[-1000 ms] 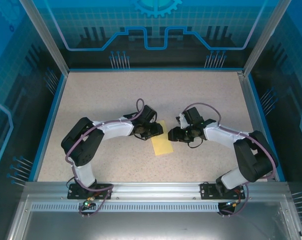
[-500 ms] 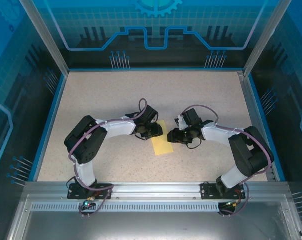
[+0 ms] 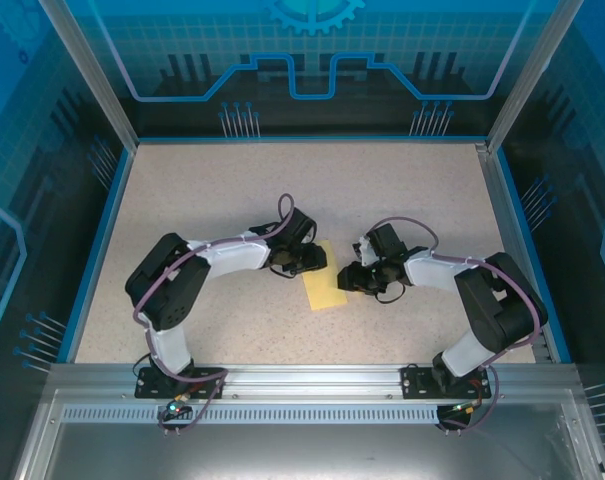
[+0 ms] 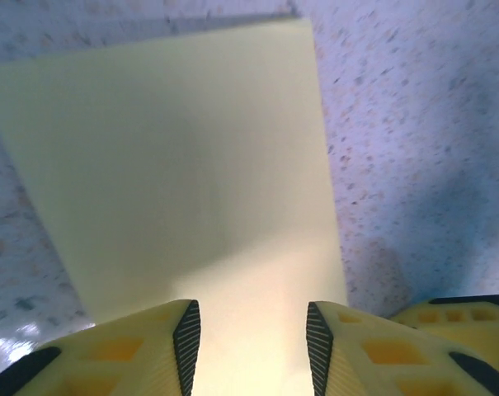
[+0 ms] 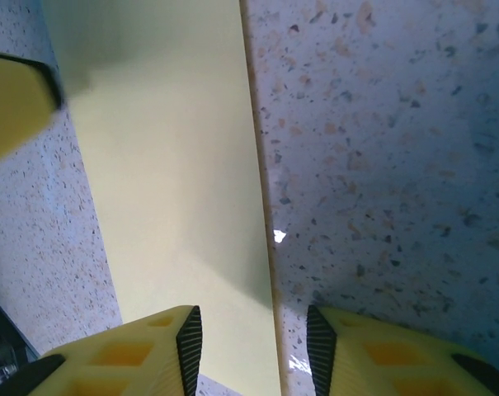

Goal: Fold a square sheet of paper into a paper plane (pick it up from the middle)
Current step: Third fold the triangle at the center of the table.

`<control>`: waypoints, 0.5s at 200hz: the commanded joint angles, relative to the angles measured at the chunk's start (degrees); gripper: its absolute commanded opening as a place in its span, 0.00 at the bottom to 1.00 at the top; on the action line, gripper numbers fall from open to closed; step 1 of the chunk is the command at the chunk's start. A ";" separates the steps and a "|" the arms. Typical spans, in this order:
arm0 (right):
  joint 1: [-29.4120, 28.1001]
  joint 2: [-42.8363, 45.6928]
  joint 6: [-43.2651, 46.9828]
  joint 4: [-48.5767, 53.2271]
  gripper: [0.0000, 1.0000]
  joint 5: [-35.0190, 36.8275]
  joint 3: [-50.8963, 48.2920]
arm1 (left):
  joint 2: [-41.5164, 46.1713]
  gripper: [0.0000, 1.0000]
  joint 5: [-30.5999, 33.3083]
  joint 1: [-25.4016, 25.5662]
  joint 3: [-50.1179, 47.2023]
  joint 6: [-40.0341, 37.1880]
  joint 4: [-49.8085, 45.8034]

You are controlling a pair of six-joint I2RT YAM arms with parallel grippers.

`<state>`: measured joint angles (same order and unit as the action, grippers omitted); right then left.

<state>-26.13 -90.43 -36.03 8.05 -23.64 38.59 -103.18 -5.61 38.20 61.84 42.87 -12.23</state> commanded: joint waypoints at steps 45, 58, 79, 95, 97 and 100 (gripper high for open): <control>-0.58 1.73 -1.60 -0.89 0.41 -3.00 -2.12 | 4.06 0.43 5.86 -1.34 -2.49 0.26 -4.75; -0.59 2.19 -1.41 -0.23 0.41 -2.56 -1.94 | 3.78 0.44 5.24 -1.55 -3.33 0.93 -3.58; -0.63 2.54 -1.41 -0.23 0.41 -3.03 -1.94 | 2.02 0.44 2.78 -1.98 -3.46 1.77 -1.75; -0.61 2.78 -1.41 0.11 0.41 -2.62 -2.00 | 0.76 0.43 1.73 -1.98 -2.74 1.60 -1.27; -0.53 2.80 -1.41 0.18 0.41 -2.53 -2.02 | 0.71 0.43 1.58 -2.01 -2.71 1.60 -1.08; -0.54 2.87 -1.41 0.27 0.41 -2.30 -2.10 | 0.46 0.43 1.32 -1.99 -2.70 1.60 -0.78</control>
<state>-26.37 -89.14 -37.08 6.98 -24.93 37.43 -100.53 -1.76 36.58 59.07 43.57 -13.82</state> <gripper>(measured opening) 0.406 0.436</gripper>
